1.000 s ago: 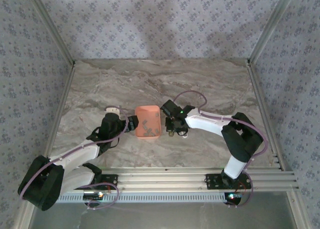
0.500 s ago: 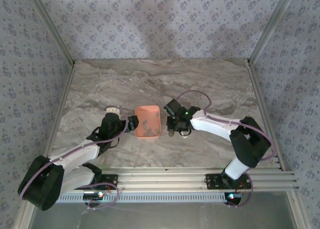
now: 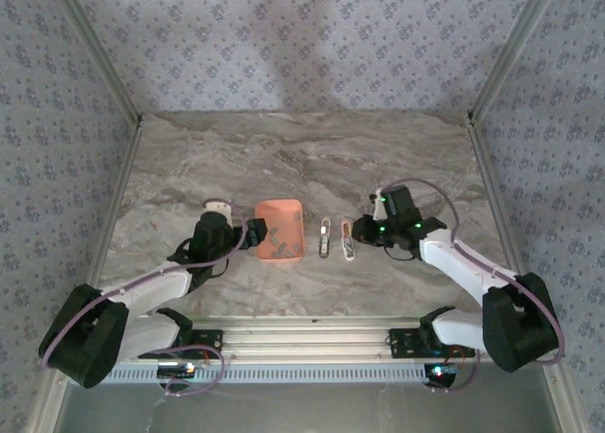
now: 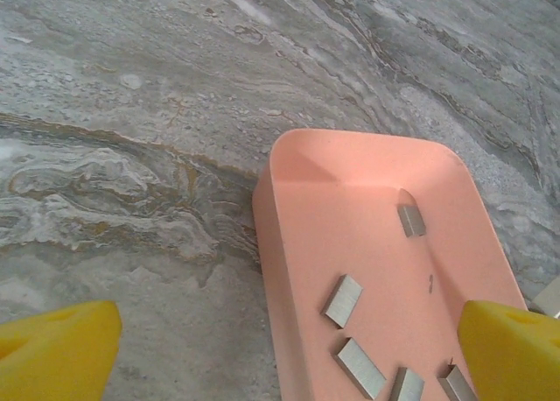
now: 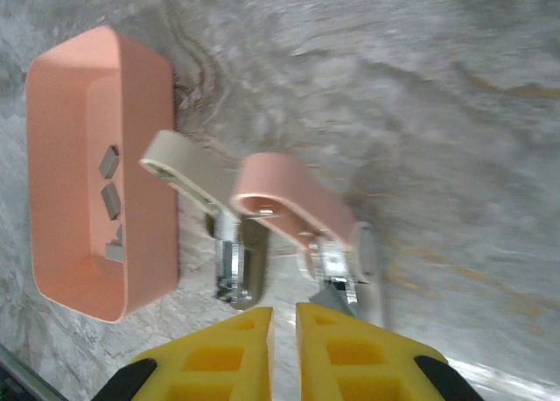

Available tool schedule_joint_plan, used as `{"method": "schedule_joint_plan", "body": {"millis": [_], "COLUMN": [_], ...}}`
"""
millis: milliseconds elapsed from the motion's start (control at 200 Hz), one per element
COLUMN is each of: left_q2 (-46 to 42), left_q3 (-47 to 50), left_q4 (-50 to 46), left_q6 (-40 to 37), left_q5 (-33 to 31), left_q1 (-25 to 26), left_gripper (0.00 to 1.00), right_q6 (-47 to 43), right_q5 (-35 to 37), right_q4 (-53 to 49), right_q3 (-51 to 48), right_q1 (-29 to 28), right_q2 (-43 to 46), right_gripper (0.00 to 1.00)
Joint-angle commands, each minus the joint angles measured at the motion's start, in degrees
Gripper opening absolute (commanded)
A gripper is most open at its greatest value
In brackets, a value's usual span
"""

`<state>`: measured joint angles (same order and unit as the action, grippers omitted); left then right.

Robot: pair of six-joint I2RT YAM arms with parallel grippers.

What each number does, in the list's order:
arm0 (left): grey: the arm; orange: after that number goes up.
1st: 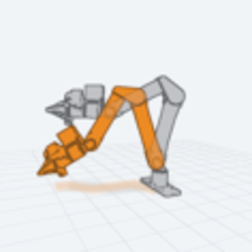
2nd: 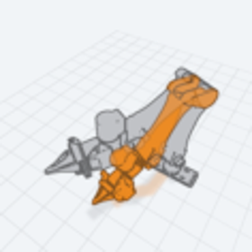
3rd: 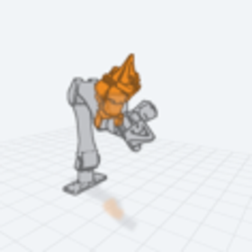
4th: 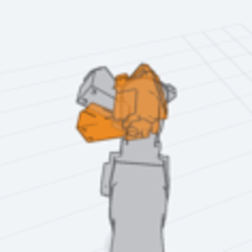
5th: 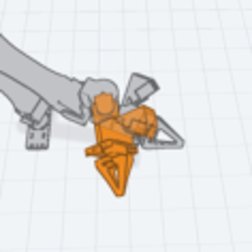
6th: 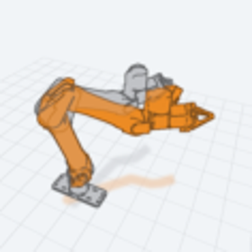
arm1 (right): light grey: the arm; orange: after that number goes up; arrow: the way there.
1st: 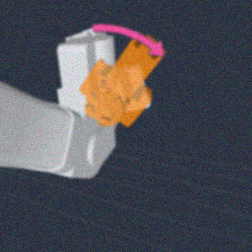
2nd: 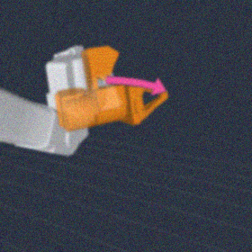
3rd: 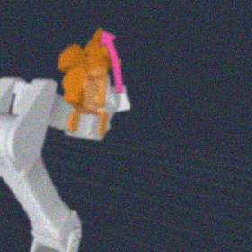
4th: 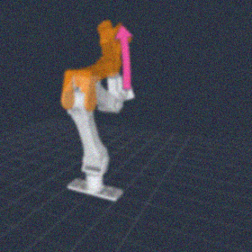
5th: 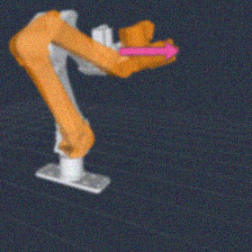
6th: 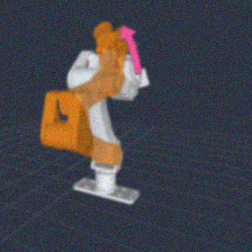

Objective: Load the staples into the stapler

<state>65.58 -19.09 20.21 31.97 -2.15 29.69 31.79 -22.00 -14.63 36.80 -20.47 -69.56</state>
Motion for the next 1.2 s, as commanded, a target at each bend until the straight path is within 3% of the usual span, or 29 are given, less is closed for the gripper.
{"method": "schedule_joint_plan", "body": {"millis": [0,205,405,515,850,1194], "left_q2": [1.43,3.36,5.03,5.44,4.67,4.27], "left_q3": [-2.49,-4.32,-4.86,-4.89,-4.85,-4.44], "left_q4": [3.62,3.79,4.49,4.67,3.88,3.55], "left_q6": [-0.94,-1.46,-1.25,-1.01,-1.2,-1.56], "left_q5": [1.69,1.98,2.17,2.42,2.31,2.09], "left_q1": [0.62,1.5,2.03,2.21,2.29,2.3], "left_gripper": [0.98,0.98,0.98,0.98,0.98,0.98], "right_q6": [-5.29,-7.08,-10.99,-7.99,4.94,8.63], "right_q5": [-11.6,-16.83,-8.91,-8.2,-18.16,-18.52], "right_q4": [1.57,1.88,-7.13,-8.64,3.3,6.52], "right_q3": [-3.7,-5.8,-1.91,-1.34,-3.29,-4.36], "right_q1": [6.61,15.8,9.51,8.34,7.01,7.04], "right_q2": [0.97,0.51,1.53,-1.84,-11.5,-15.71], "right_gripper": [0.15,0.16,0.27,0.32,0.35,0.31]}}
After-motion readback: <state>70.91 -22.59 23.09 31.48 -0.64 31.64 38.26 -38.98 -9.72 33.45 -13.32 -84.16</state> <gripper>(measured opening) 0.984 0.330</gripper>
